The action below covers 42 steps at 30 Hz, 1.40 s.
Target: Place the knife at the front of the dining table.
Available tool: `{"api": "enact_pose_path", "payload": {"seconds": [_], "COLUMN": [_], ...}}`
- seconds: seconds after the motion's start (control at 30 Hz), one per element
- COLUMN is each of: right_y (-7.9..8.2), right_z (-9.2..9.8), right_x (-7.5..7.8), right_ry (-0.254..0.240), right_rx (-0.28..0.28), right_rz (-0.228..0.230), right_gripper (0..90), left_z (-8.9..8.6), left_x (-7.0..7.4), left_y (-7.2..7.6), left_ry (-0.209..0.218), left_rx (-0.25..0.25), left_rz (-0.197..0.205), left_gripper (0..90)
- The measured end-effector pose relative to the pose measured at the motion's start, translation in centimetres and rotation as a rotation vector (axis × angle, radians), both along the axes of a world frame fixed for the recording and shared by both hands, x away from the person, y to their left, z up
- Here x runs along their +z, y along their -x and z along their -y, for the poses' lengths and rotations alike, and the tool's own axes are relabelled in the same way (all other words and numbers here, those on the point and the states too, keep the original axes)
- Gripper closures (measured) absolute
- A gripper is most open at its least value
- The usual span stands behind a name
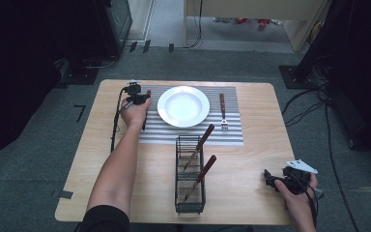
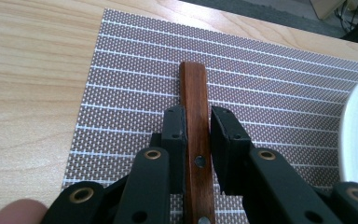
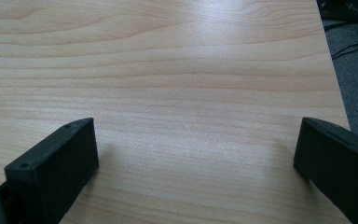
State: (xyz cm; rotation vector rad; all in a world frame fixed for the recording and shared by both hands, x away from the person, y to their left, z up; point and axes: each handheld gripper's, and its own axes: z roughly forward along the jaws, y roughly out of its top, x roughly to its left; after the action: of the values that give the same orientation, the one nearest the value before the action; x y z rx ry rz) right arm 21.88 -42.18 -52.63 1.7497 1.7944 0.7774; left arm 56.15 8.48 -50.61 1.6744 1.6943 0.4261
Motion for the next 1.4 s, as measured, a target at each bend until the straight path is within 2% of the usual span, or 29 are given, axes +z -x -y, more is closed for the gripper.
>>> {"api": "enact_pose_path", "payload": {"seconds": [0.2, 0.33, 0.4, 0.47, 0.5, 0.57, 0.7, 0.77, 0.8, 0.83, 0.87, 1.0, 1.1, 1.27, 1.4], "right_y": [0.0, 0.0, 0.0, 0.0, 0.0, 0.0, 0.0, 0.0, 0.0, 0.0, 0.0, -0.1, -0.1, -0.1, -0.1], "right_z": [0.0, 0.0, 0.0, 0.0, 0.0, 0.0, 0.0, 0.0, 0.0, 0.0, 0.0, 0.0, 0.0, 0.0, 0.0], "right_x": [0.0, 0.0, 0.0, 0.0, 0.0, 0.0, 0.0, 0.0, 0.0, 0.0, 0.0, 0.0, 0.0, 0.0, 0.0], "right_ry": [0.000, 0.001, 0.001, 0.001, 0.001, 0.001, 0.001, 0.001, 0.001, 0.001, 0.002, 0.003, 0.003, 0.003, 0.003], "right_rx": [0.000, 0.000, 0.000, 0.000, 0.000, 0.000, 0.000, 0.000, 0.000, 0.000, 0.002, 0.006, 0.006, 0.006, 0.006], "right_rz": [0.000, 0.000, 0.000, 0.000, 0.000, 0.000, 0.000, 0.000, 0.000, 0.000, 0.001, 0.001, 0.000, 0.000, 0.000], "right_gripper": [0.0, 0.0, 0.0, 0.0, 0.0, 0.0, 0.0, 0.0, 0.0, 0.0, 0.0, 0.0, 0.0, 0.0, 0.0], "left_z": [0.0, -0.1, -0.1, -0.1, -0.2, -0.4, -0.5, -0.6, -0.6, -0.7, -0.7, -1.1, -1.6, -2.2, -2.3], "left_x": [-0.1, 0.1, 0.3, 0.7, 1.0, 1.4, 2.1, 2.7, 2.8, 3.0, 3.2, 4.6, 5.7, 7.3, 7.6], "left_y": [0.0, 0.2, 0.2, 0.5, 0.6, 0.8, 1.4, 2.0, 2.2, 2.6, 2.9, 4.7, 6.2, 8.6, 10.4], "left_ry": [0.004, 0.026, 0.051, 0.045, 0.060, 0.104, 0.114, 0.121, 0.131, 0.157, 0.165, 0.119, 0.127, 0.103, 0.073], "left_rx": [-0.006, -0.020, -0.039, -0.048, -0.048, -0.056, -0.076, -0.076, -0.077, -0.083, -0.086, -0.107, -0.121, -0.169, -0.179], "left_rz": [0.014, 0.040, 0.053, 0.077, 0.085, 0.083, 0.087, 0.085, 0.081, 0.071, 0.066, 0.101, 0.141, 0.185, 0.206], "left_gripper": [75.3, 63.9, 58.4, 53.1, 49.4, 43.9, 34.9, 26.3, 21.5, 18.9, 18.1, 17.3, 15.6, 11.4, 10.3]}}
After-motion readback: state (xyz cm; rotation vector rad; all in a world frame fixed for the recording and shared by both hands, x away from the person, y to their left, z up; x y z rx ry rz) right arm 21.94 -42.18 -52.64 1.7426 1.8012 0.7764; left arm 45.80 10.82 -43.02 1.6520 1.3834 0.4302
